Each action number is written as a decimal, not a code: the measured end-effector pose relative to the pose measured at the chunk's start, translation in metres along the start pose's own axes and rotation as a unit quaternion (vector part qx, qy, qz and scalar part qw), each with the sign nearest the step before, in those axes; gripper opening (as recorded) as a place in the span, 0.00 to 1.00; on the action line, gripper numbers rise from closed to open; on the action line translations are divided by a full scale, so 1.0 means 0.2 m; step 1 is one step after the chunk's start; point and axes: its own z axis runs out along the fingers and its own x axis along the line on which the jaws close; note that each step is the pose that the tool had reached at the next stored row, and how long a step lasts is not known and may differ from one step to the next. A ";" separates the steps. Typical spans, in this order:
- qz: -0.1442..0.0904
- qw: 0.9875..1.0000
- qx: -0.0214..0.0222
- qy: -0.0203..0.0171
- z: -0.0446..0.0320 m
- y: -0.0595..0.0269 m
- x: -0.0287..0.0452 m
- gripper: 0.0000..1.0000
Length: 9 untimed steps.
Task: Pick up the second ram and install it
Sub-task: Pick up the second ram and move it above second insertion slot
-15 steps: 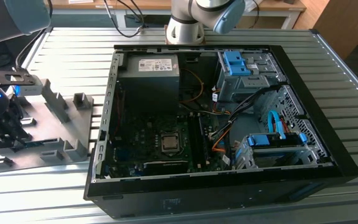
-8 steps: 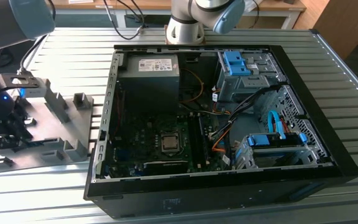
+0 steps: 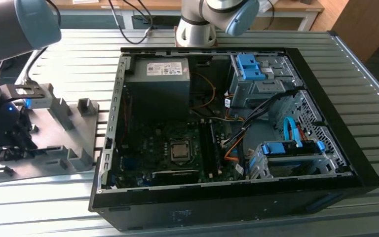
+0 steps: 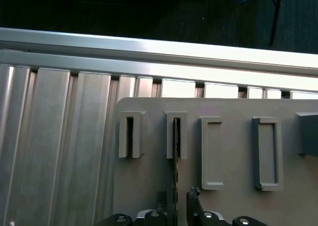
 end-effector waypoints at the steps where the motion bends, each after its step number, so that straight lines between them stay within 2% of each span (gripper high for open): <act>1: 0.000 1.000 0.000 0.000 0.003 0.000 0.000 0.30; 9: 0.000 1.000 0.000 0.000 0.005 0.000 -0.001 0.30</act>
